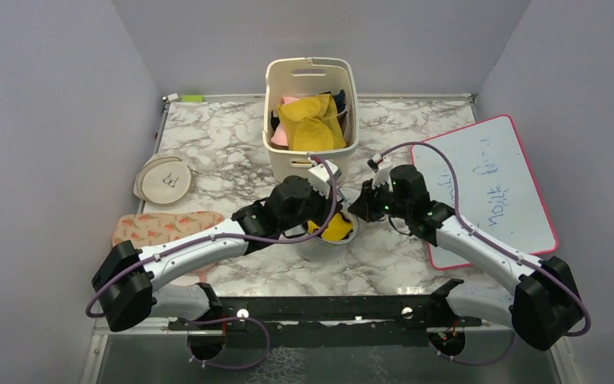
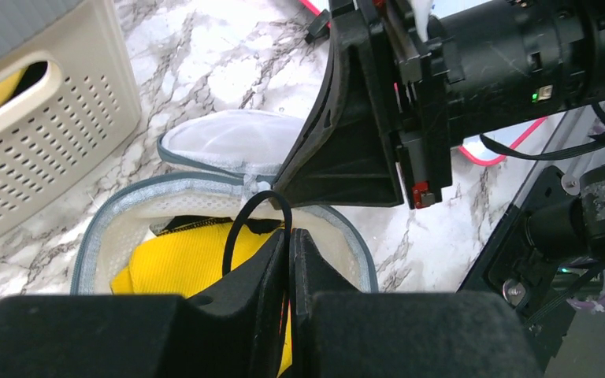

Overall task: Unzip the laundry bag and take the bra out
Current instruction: Pick up the bra from the laundry bag.

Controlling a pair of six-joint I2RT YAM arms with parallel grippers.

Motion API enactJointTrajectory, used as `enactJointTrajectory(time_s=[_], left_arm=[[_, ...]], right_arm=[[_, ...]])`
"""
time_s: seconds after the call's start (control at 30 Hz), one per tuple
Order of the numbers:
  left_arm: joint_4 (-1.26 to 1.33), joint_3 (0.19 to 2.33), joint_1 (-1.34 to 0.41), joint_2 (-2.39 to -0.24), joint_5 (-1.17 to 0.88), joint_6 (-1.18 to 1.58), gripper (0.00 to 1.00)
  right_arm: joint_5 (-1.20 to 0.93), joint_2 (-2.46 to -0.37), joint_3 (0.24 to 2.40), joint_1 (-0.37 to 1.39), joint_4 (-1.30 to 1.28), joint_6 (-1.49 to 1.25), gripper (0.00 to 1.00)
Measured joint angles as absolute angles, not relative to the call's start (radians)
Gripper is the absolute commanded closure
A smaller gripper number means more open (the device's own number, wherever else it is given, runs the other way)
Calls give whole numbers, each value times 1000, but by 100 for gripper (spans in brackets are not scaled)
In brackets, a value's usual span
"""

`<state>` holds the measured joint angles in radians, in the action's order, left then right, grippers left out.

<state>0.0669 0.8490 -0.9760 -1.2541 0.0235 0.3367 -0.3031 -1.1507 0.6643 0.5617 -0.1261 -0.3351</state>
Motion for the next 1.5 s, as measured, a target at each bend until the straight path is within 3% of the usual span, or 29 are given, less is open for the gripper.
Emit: enactJointTrajectory(time_s=[1.5], left_arm=[[-28, 1143, -977, -1104, 5, 155, 100]], right_arm=[[-302, -1181, 648, 562, -126, -335, 99]])
